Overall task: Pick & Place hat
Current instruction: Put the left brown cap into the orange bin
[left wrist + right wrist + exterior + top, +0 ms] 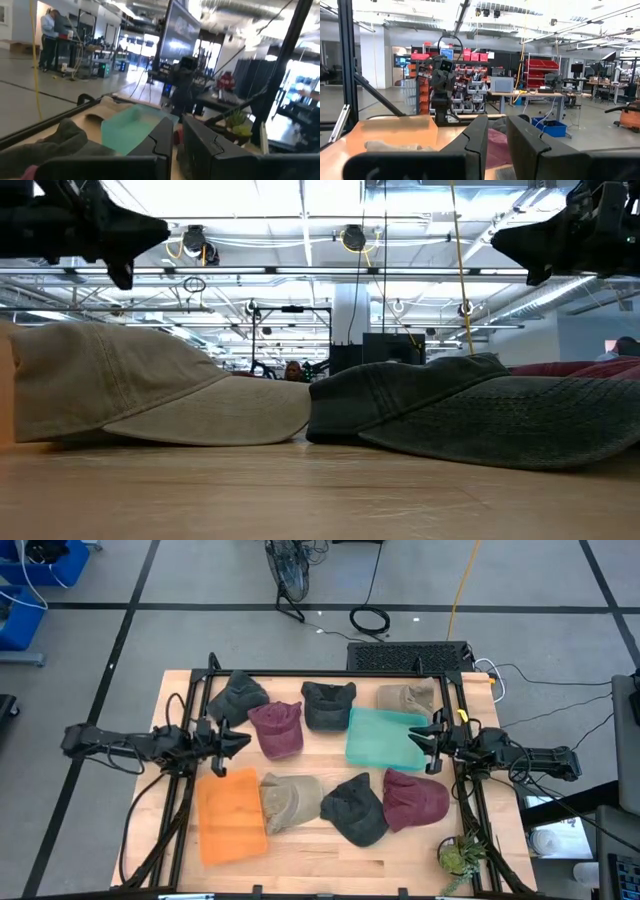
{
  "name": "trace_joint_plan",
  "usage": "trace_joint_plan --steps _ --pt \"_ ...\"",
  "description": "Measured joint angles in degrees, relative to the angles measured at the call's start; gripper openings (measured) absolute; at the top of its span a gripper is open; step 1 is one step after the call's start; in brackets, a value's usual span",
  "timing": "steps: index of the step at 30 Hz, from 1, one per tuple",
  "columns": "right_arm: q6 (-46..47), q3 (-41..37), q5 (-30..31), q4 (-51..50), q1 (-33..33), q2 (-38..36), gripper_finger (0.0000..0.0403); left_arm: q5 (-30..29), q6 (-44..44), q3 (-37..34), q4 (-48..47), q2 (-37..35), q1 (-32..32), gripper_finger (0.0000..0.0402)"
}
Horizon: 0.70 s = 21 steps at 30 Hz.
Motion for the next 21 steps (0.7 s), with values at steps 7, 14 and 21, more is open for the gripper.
trace_joint_plan --steps 7,14,21 --pt "-1.38 0.01 0.14 0.96 0.00 0.00 0.0060 -0.05 3.32 5.96 -0.11 13.85 -0.09 0.0047" --pt "2.64 0.00 -0.02 0.58 0.02 1.98 0.0089 -0.46 5.53 9.90 0.21 25.51 0.01 0.0100" --pt "7.54 2.37 -1.47 0.99 0.01 7.21 0.0142 1.07 2.12 14.33 -0.18 33.95 0.09 0.0227"
